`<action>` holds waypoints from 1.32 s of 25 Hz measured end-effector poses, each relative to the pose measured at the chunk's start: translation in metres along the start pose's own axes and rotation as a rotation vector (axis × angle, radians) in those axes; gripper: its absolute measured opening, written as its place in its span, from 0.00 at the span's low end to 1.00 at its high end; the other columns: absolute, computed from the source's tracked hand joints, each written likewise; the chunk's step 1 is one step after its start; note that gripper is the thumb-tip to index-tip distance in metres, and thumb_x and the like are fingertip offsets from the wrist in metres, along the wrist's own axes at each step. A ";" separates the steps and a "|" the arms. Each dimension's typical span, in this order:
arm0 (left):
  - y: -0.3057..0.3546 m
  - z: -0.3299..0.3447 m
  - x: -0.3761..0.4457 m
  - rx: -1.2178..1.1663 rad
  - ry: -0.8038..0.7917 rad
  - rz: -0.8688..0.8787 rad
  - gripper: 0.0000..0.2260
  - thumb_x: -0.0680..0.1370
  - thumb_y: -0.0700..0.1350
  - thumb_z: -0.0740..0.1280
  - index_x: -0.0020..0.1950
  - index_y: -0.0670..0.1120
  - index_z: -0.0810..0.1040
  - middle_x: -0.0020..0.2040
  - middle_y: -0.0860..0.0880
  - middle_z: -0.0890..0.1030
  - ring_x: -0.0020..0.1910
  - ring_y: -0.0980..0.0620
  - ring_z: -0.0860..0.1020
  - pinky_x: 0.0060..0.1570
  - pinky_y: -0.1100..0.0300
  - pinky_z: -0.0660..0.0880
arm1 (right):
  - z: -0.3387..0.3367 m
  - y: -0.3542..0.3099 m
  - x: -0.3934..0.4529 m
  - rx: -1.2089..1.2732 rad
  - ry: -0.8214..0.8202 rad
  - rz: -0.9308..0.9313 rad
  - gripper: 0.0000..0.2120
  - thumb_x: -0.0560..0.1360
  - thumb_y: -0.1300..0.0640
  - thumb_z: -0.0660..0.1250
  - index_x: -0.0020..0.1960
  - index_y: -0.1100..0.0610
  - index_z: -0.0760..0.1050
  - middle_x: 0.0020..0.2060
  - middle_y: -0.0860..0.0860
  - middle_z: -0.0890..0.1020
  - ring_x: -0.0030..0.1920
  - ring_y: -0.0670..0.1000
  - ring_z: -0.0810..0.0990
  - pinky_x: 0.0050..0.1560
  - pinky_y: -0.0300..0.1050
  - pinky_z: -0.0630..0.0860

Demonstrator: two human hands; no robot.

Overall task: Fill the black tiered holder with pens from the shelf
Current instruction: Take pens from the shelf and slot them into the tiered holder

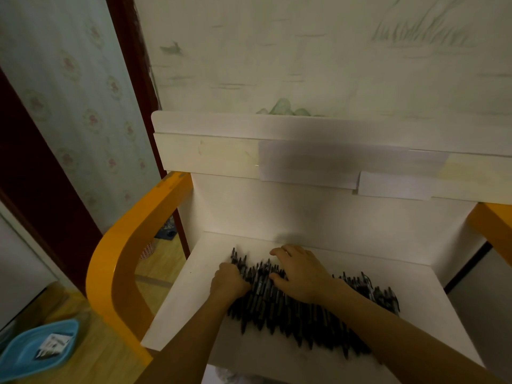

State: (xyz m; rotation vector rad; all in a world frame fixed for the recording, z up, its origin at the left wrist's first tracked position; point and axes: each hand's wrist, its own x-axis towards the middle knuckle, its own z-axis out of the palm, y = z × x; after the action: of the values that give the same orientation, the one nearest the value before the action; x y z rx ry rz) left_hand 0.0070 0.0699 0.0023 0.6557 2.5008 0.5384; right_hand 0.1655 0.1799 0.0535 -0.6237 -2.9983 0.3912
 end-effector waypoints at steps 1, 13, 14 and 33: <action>0.001 0.000 0.001 0.030 -0.011 0.008 0.23 0.71 0.50 0.74 0.60 0.39 0.72 0.56 0.43 0.75 0.51 0.47 0.78 0.48 0.58 0.78 | -0.001 0.000 0.000 0.001 0.000 0.001 0.27 0.78 0.42 0.58 0.74 0.52 0.61 0.69 0.53 0.69 0.69 0.56 0.66 0.69 0.54 0.64; 0.004 0.001 0.004 0.115 -0.130 0.123 0.10 0.79 0.46 0.62 0.53 0.41 0.78 0.43 0.49 0.77 0.45 0.50 0.75 0.44 0.60 0.74 | -0.007 0.005 -0.011 -0.002 0.011 0.016 0.26 0.78 0.42 0.57 0.73 0.52 0.62 0.70 0.53 0.68 0.69 0.56 0.65 0.70 0.54 0.64; 0.003 0.000 0.004 0.105 -0.135 0.117 0.08 0.78 0.45 0.62 0.50 0.42 0.78 0.40 0.50 0.75 0.43 0.50 0.75 0.42 0.61 0.74 | -0.008 0.005 -0.012 -0.005 0.011 0.019 0.26 0.79 0.42 0.57 0.73 0.52 0.62 0.70 0.53 0.68 0.69 0.56 0.65 0.70 0.54 0.63; 0.093 -0.051 -0.036 -0.493 -0.203 0.292 0.07 0.73 0.42 0.71 0.45 0.40 0.78 0.33 0.43 0.80 0.25 0.51 0.77 0.27 0.61 0.75 | -0.078 0.024 -0.044 -0.221 0.320 0.254 0.28 0.79 0.40 0.55 0.76 0.49 0.57 0.72 0.50 0.67 0.70 0.52 0.65 0.72 0.50 0.58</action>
State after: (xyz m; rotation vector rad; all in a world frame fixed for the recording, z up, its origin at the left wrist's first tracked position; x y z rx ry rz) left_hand 0.0383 0.1126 0.1007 0.8286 1.9816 1.0905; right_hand 0.2234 0.2022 0.1224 -0.9867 -2.6797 -0.0341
